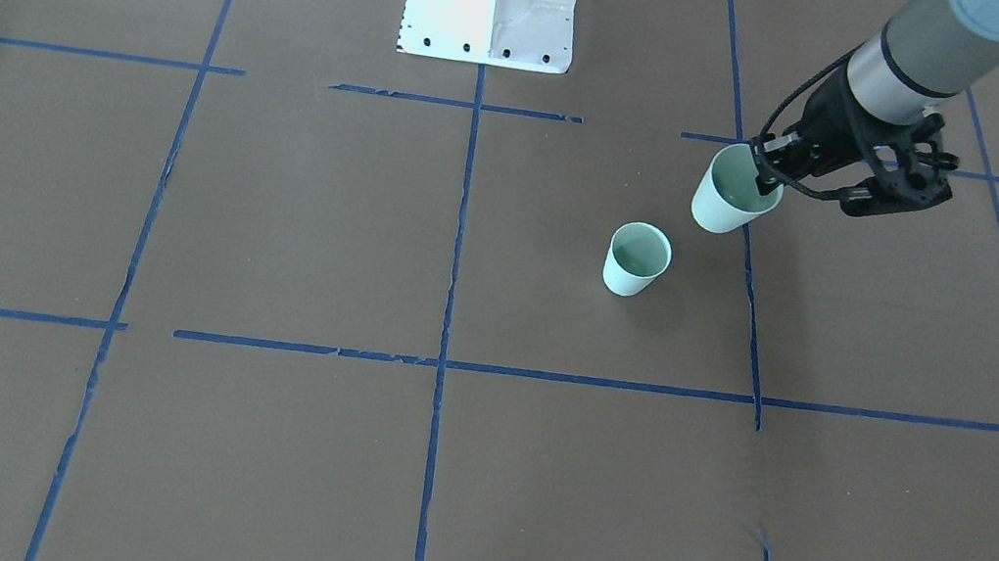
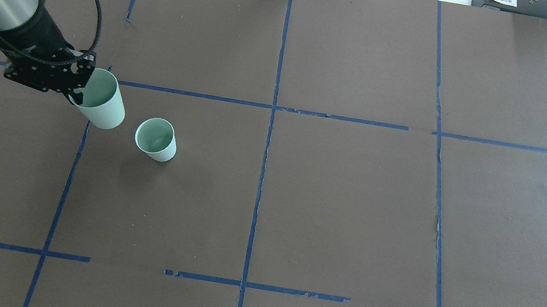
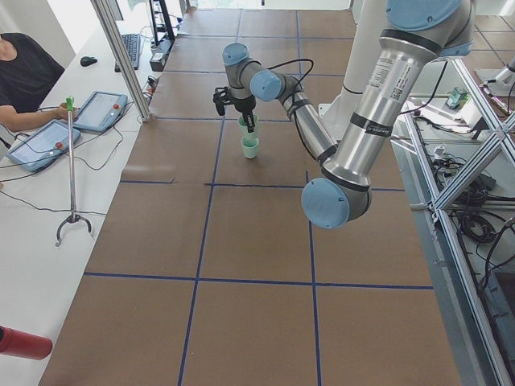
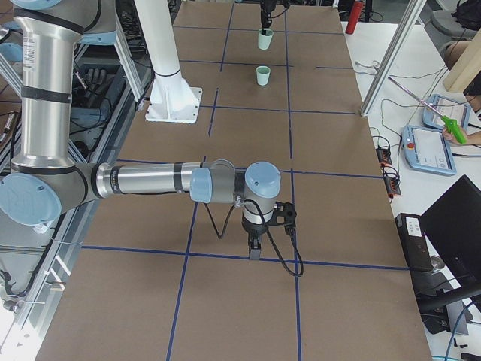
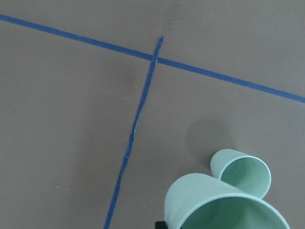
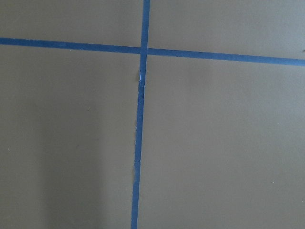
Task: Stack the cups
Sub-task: 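Lift the grasped cup with the left gripper and carry it over the other cup, then lower the held cup into the other green cup with the left gripper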
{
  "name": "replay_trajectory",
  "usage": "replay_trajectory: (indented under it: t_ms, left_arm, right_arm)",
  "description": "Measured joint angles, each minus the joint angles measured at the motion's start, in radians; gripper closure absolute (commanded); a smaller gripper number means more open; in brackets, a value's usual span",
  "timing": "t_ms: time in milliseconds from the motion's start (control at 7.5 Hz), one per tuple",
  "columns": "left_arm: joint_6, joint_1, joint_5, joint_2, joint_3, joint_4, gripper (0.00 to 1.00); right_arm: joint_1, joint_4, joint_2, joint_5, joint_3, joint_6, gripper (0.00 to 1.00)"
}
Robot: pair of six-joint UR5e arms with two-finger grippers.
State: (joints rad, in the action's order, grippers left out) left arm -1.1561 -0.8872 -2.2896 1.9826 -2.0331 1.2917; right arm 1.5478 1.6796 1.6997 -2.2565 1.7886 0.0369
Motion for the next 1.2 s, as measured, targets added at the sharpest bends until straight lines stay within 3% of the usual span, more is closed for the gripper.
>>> replay_trajectory:
  t_ms: [533,1200]
  left_arm:
    - [-0.104,0.058,0.008,0.009,0.125,0.194,1.00]
    - [-0.107,0.075,0.009,0.009,0.178,0.267,1.00]
  right_arm:
    - [0.000,0.000,0.000,0.000,0.000,0.000,0.00]
    - [0.000,-0.001,0.000,0.000,0.000,-0.001,0.00]
